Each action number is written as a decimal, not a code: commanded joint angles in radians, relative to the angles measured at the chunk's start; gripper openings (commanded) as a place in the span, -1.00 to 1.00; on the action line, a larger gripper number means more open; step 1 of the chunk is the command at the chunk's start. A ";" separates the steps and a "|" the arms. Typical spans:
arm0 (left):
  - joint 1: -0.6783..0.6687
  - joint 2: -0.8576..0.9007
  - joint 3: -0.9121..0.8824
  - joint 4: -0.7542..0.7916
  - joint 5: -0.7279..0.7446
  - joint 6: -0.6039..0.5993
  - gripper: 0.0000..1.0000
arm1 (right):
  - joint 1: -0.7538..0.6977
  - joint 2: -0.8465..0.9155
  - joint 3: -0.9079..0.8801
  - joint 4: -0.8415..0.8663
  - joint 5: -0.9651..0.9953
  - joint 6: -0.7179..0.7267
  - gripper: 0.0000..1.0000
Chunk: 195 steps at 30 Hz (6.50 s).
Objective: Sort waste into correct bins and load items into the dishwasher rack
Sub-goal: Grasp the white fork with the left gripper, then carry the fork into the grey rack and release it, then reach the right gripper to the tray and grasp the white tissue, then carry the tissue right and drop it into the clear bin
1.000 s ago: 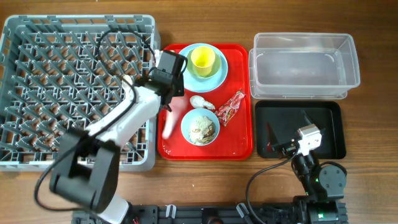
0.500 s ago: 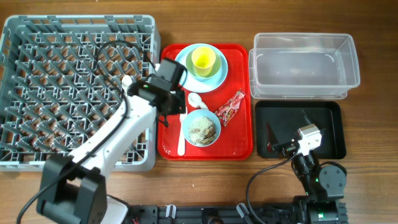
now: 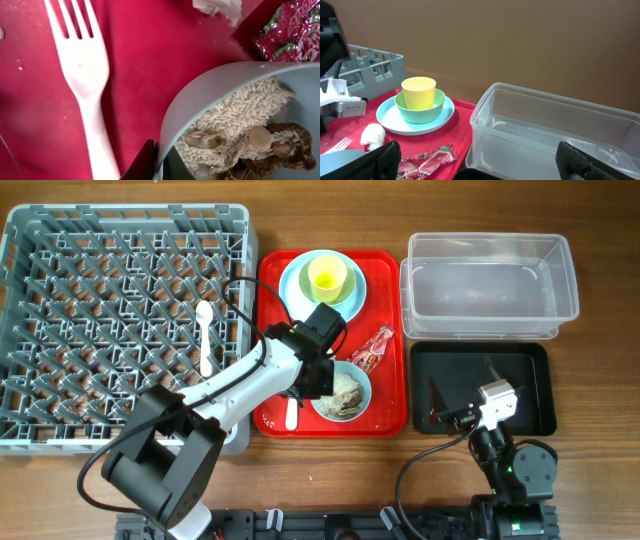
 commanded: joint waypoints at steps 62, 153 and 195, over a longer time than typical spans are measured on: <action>0.230 -0.411 0.016 0.177 -0.803 0.409 -0.92 | -0.003 -0.005 0.000 0.005 -0.002 0.005 1.00; 1.022 -0.272 0.592 -0.246 0.158 0.158 1.00 | 0.571 2.389 2.440 -1.623 0.106 0.261 -0.34; 1.022 -0.272 0.592 -0.246 0.158 0.158 1.00 | 0.627 1.959 2.115 -1.442 0.607 0.406 -0.91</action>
